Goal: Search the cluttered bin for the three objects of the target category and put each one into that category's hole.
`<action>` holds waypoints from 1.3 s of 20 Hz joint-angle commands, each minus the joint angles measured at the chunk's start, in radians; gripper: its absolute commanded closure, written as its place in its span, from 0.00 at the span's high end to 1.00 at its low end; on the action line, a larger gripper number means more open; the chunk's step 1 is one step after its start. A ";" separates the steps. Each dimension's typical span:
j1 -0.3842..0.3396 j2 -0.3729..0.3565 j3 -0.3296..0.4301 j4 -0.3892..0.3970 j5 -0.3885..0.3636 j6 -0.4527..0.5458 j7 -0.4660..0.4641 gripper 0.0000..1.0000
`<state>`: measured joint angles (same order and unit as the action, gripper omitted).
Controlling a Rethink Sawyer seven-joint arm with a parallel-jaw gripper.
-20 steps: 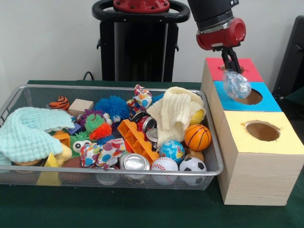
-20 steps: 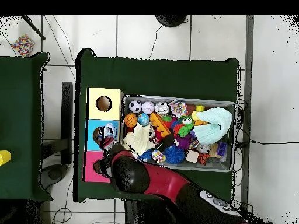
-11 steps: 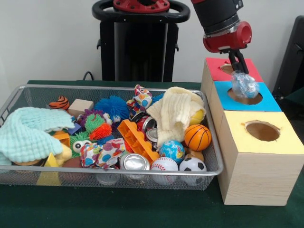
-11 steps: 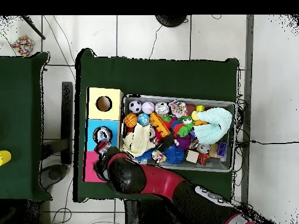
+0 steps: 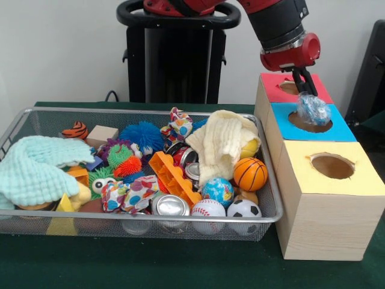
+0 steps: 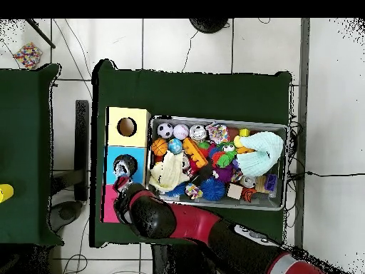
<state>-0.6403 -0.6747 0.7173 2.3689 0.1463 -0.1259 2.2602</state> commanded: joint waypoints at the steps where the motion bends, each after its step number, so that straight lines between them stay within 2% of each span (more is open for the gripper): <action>1: 0.013 0.014 -0.022 -0.115 -0.016 -0.045 0.131 0.00; 14: 0.050 -0.035 -0.061 -0.106 0.018 -0.035 0.150 0.00; 25: 0.142 -0.095 -0.167 -0.114 0.052 -0.033 0.156 0.00; 26: 0.150 -0.100 -0.178 -0.118 0.051 -0.027 0.158 1.00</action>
<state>-0.5103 -0.7628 0.6267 2.3633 0.1459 -0.1297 2.2602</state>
